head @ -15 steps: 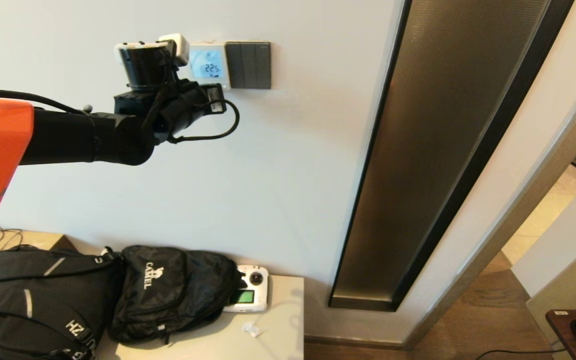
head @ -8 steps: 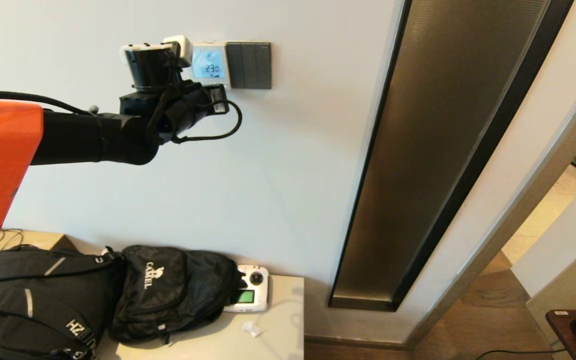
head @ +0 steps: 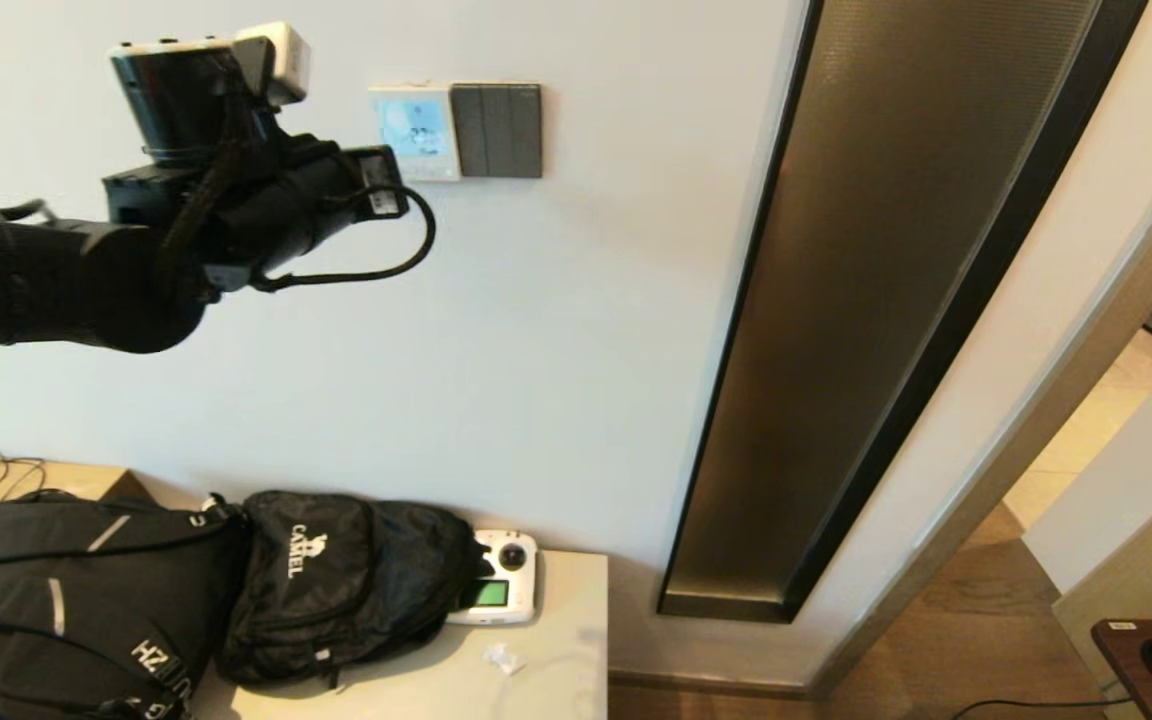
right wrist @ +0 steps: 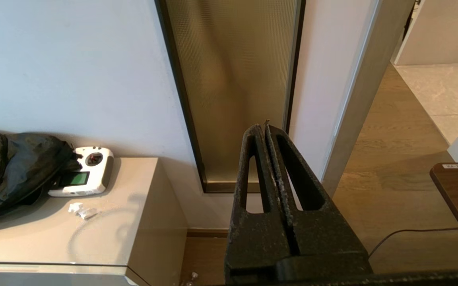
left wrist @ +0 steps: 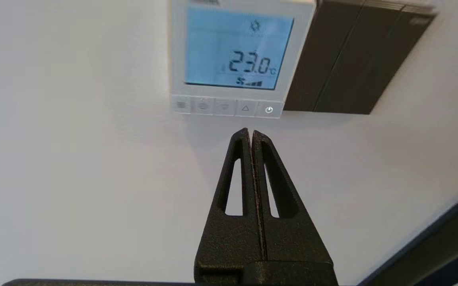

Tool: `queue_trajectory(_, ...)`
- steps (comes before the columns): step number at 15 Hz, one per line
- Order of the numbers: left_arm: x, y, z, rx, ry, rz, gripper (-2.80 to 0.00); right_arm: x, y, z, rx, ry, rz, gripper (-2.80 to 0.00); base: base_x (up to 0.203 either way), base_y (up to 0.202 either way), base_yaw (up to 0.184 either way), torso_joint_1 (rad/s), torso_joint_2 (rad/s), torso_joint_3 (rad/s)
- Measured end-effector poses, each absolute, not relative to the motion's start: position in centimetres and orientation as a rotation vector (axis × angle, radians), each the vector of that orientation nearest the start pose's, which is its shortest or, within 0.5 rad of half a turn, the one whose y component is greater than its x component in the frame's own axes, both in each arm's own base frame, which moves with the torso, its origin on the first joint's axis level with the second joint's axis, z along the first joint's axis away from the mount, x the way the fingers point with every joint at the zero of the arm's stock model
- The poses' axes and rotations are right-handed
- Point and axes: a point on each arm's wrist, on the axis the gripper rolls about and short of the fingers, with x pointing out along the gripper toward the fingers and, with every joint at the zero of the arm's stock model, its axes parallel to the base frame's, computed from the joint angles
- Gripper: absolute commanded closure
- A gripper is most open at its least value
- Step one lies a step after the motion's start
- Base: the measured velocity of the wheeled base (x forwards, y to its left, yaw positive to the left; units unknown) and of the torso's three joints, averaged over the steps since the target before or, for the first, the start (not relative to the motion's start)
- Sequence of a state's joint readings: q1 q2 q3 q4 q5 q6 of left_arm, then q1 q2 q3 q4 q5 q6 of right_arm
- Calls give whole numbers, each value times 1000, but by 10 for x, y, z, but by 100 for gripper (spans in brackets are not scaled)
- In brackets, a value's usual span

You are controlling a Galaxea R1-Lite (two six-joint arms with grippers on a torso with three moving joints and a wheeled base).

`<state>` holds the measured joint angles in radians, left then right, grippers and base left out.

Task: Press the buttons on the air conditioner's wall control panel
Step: Turn off the central air conditioner

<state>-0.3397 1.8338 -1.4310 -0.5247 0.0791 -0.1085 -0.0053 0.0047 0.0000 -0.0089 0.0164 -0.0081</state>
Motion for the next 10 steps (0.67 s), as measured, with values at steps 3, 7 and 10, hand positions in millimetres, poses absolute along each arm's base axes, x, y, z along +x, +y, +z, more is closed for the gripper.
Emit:
queue_trajectory(3,297,-90,308,-117,-100,-248,0,-22,0,77,-8,-4,11,0,0,0,0,0,0,0)
queue_trajectory(7,221,-49,289,-75,-64,-212,0,-22,0,77,-8,-4,12,0,0,0,0,0,0,0)
queue_trajectory(10,166,-23,262,-62,-42,-140,0,-22,0,77,-8,-4,11,0,0,0,0,0,0,0)
